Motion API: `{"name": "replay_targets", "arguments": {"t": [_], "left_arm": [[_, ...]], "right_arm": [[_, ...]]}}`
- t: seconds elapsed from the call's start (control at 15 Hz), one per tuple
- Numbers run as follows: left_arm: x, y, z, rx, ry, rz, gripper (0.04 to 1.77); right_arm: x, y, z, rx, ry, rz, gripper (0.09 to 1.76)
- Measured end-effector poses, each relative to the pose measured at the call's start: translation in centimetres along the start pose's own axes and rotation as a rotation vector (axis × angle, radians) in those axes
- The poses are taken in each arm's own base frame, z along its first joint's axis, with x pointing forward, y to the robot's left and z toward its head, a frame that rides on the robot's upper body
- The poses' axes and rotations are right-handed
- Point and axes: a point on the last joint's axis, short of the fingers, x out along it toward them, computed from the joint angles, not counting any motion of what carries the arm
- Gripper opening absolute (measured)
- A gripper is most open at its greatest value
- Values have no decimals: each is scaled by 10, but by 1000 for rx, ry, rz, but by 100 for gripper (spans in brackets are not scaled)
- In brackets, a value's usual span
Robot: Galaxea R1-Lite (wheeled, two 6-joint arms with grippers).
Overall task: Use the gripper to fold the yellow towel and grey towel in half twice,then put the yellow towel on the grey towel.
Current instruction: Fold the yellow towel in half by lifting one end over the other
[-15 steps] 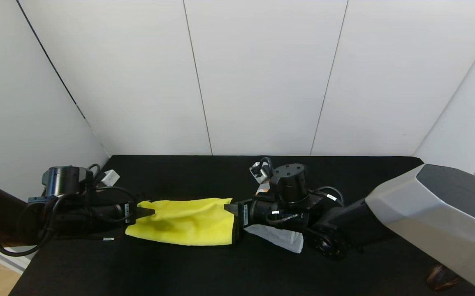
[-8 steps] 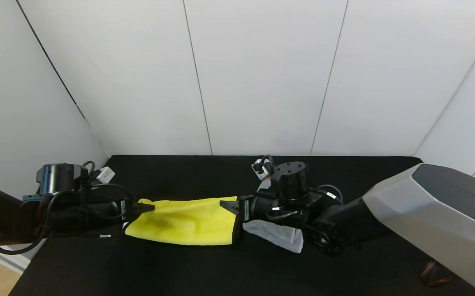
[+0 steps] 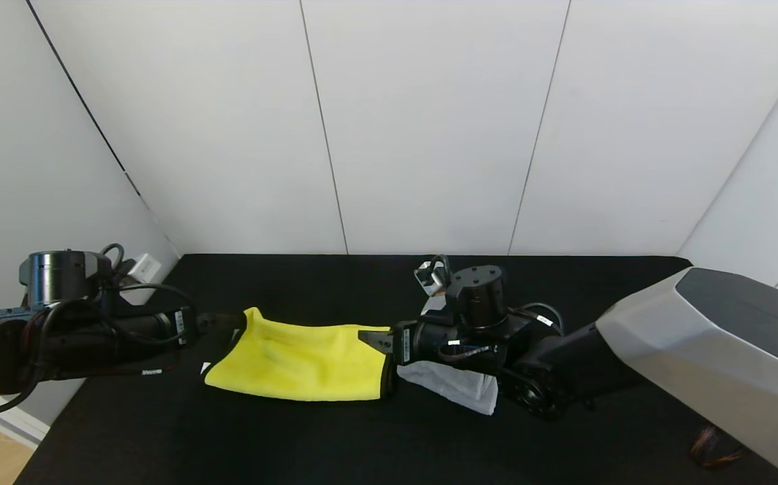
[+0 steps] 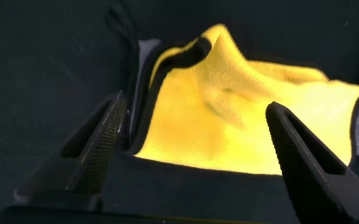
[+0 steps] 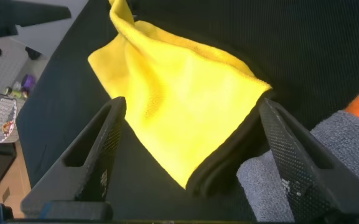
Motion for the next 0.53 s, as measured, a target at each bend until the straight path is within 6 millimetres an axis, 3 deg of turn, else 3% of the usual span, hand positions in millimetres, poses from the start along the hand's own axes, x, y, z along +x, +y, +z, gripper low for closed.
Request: {"name": "replay_targets", "arguments": {"t": [0.33,0.53], "left_arm": [[-24,-12,6,24,-45,-22,167],[-24,-12,0,21,-31,-24,168]], "right_arm": [[-7,11,-4,-6,8,-16,162],[-11,22,-11,-13,23,1,165]]}}
